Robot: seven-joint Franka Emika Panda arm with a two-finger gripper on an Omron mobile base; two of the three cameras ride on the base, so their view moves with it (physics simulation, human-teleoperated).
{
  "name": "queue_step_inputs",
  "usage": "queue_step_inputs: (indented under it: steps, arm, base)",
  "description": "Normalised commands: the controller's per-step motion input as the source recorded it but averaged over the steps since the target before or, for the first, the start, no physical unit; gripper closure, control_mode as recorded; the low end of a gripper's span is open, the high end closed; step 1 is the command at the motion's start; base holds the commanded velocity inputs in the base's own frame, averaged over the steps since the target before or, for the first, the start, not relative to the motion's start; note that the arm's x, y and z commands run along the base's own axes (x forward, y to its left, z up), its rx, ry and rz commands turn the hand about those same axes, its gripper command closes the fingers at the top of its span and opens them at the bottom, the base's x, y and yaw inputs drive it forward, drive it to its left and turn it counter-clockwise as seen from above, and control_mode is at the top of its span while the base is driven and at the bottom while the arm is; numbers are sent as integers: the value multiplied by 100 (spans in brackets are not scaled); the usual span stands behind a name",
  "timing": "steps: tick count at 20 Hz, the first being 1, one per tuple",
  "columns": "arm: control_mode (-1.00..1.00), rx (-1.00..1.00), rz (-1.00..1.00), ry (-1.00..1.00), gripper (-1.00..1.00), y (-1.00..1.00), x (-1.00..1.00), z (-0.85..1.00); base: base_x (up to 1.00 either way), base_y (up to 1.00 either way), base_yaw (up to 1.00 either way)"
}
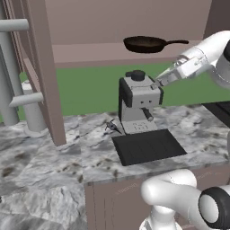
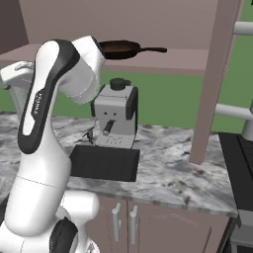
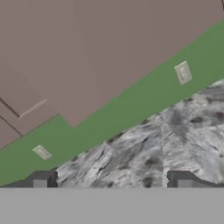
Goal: Pick the pan from the cabinet and place it on the stove. Then turn on the stove burner for the pan.
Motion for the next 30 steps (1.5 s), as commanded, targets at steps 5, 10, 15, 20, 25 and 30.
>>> queue_step_inputs:
  steps: [5, 10, 15, 20, 25, 30]
  arm:
    - [-100, 0, -2, -20, -100, -61, 37, 1]
    - [-100, 0, -11, -28, -100, -46, 22, 2]
    - [-100, 0, -14, -34, -100, -34, 5, 3]
    - [-100, 0, -14, -32, -100, -31, 2, 4]
    - [-100, 0, -14, -32, -100, -25, 12, 4]
    - [-100, 0, -11, -28, -100, -23, 30, 9]
  base:
    - [0, 0, 0]
    - [0, 0, 0]
    - [0, 0, 0]
    - [0, 0, 0]
    - [0, 0, 0]
    - [0, 0, 0]
